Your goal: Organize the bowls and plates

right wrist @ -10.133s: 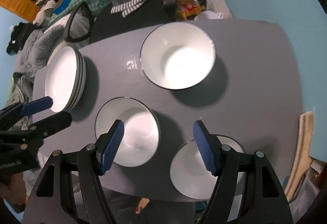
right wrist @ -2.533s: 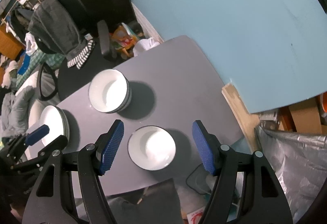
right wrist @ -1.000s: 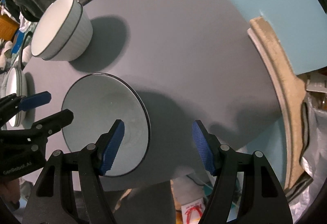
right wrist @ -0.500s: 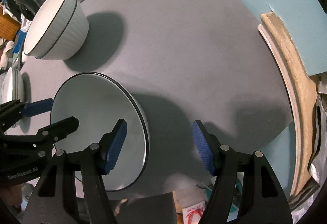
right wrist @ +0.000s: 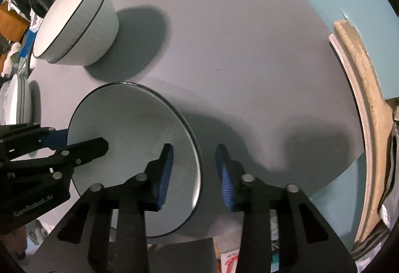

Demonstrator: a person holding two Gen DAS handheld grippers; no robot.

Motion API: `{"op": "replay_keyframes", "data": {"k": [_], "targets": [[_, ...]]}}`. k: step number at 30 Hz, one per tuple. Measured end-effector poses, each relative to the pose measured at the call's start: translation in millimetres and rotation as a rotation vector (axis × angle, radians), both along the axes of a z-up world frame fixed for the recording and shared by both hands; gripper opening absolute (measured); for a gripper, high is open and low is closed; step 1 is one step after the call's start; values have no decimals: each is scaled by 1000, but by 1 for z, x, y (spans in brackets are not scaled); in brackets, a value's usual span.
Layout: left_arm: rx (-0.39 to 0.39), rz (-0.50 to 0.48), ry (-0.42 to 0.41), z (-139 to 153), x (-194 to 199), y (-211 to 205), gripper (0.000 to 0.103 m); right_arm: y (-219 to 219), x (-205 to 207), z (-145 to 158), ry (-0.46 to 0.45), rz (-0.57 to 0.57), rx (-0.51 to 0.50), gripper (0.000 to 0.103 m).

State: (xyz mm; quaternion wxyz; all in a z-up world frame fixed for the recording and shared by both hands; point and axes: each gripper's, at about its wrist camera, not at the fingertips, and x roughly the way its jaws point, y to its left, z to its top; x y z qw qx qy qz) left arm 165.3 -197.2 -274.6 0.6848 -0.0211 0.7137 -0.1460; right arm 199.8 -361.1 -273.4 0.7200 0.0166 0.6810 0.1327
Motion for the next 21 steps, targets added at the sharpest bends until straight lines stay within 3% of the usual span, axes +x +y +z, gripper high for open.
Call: {"op": "replay_keyframes", "data": {"k": [4, 21], "targets": [[0, -5, 0, -3, 0, -4, 9, 2, -6, -7, 28, 9, -18, 15], [26, 1, -8, 5, -15, -6, 8, 5, 17, 10, 48, -29, -19, 7]]}}
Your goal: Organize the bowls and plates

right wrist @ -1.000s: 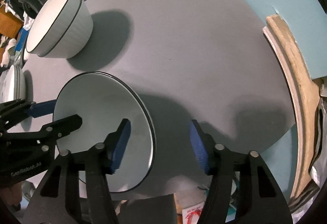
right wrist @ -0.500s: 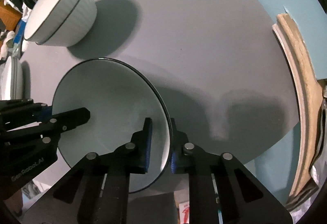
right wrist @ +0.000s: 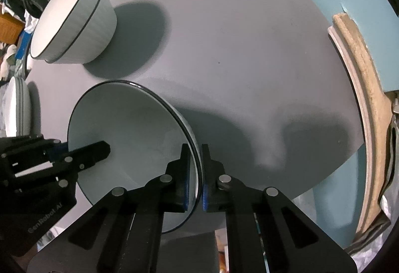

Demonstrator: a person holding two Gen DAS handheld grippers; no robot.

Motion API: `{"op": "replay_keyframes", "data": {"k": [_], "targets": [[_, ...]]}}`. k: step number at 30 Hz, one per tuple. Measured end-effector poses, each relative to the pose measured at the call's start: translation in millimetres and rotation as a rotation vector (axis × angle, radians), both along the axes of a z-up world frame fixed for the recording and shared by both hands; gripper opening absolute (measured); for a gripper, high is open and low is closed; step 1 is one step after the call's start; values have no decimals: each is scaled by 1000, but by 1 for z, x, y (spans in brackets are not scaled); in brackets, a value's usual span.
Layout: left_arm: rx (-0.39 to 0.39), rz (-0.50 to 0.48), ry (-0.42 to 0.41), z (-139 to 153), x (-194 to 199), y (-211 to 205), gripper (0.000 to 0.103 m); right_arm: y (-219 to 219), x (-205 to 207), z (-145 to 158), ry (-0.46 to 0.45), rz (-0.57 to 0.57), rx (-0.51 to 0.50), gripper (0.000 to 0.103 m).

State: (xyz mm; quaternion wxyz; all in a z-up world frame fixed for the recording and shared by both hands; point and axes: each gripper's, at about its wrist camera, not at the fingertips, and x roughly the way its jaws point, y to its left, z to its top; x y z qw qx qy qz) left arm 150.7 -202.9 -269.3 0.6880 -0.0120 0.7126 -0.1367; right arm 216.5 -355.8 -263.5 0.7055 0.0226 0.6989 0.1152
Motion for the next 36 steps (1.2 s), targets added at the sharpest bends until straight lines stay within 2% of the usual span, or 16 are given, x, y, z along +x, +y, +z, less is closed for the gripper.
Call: {"op": "replay_keyframes", "data": {"k": [2, 7, 14, 15, 19, 28, 36], "targets": [[2, 12, 2, 1, 3, -1, 8, 15, 3, -1, 4, -1, -3, 7], [-7, 57, -7, 11, -1, 14, 8, 17, 9, 11, -12, 14, 1, 7], [8, 57, -53, 34, 1, 29, 8, 22, 16, 34, -44, 37, 6, 7], [11, 58, -60, 35, 0, 21, 8, 23, 17, 36, -49, 41, 7, 7], [13, 72, -90, 53, 11, 38, 8, 37, 26, 54, -70, 58, 16, 7], [8, 137, -137, 82, 28, 69, 8, 48, 34, 61, -124, 93, 31, 7], [21, 177, -181, 94, 51, 85, 8, 71, 55, 76, -168, 118, 36, 7]]}}
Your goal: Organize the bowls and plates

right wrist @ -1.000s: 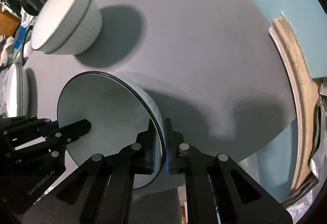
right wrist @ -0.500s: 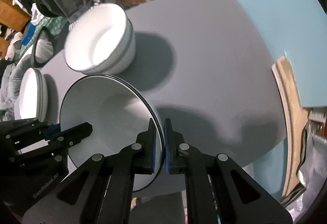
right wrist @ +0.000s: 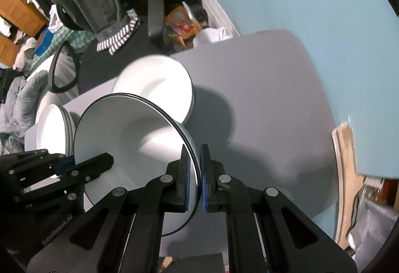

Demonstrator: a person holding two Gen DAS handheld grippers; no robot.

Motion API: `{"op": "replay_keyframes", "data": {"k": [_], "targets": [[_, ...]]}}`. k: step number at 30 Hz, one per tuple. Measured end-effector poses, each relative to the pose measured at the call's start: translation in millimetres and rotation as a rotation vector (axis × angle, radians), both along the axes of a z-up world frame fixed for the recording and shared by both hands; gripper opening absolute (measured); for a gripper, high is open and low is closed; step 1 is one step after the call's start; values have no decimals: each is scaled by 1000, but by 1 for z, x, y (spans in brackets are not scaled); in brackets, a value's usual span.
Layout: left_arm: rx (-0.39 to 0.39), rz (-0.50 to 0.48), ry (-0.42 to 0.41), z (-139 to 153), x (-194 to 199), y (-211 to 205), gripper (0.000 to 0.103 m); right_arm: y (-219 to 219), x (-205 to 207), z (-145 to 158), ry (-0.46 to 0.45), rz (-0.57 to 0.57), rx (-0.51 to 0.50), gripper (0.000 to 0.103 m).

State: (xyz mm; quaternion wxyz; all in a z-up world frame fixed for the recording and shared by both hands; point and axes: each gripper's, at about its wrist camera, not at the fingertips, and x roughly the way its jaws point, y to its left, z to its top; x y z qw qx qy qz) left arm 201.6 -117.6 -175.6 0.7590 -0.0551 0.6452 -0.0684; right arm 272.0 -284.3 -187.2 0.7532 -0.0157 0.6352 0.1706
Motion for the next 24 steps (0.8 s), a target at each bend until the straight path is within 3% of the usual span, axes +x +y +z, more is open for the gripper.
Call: {"op": "replay_keyframes", "data": {"k": [11, 24], "targets": [[24, 76, -5, -7, 39, 24, 8, 32, 43, 1, -20, 56, -19, 7], [64, 81, 49, -31, 50, 24, 9, 42, 63, -20, 53, 87, -56, 8]]}}
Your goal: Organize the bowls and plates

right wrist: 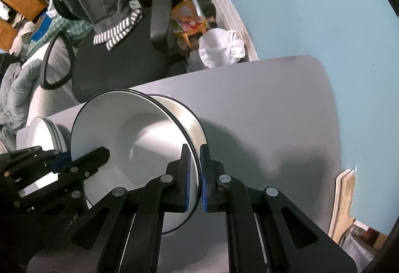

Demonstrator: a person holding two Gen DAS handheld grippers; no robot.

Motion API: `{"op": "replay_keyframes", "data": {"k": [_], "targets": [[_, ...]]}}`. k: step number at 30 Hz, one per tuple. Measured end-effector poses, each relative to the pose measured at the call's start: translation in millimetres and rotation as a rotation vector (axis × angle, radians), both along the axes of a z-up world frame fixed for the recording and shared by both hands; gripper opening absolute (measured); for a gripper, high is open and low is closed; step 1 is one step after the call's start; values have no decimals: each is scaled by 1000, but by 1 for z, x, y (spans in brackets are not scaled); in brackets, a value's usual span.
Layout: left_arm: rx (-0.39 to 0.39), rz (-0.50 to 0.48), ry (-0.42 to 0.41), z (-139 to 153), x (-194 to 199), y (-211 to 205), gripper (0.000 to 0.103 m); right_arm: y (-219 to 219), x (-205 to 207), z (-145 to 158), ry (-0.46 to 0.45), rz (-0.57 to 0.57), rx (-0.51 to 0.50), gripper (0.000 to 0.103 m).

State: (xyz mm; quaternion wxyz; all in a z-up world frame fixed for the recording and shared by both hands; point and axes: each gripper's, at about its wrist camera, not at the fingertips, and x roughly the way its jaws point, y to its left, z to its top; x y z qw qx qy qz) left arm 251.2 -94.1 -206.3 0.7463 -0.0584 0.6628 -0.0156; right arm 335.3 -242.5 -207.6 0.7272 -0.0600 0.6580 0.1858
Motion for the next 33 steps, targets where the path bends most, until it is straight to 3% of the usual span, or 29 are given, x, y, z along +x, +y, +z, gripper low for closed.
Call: {"op": "replay_keyframes", "data": {"k": [18, 21, 24, 27, 33], "targets": [[40, -6, 12, -5, 9, -1, 9, 8, 9, -6, 67, 3, -22, 11], [61, 2, 12, -4, 11, 0, 16, 8, 9, -6, 82, -8, -21, 14], [74, 22, -9, 2, 11, 4, 31, 10, 8, -3, 71, -14, -35, 16], [76, 31, -18, 6, 9, 8, 31, 9, 8, 0, 58, -23, -34, 28], [65, 45, -33, 16, 7, 12, 36, 8, 8, 6, 40, -43, -29, 28]]}}
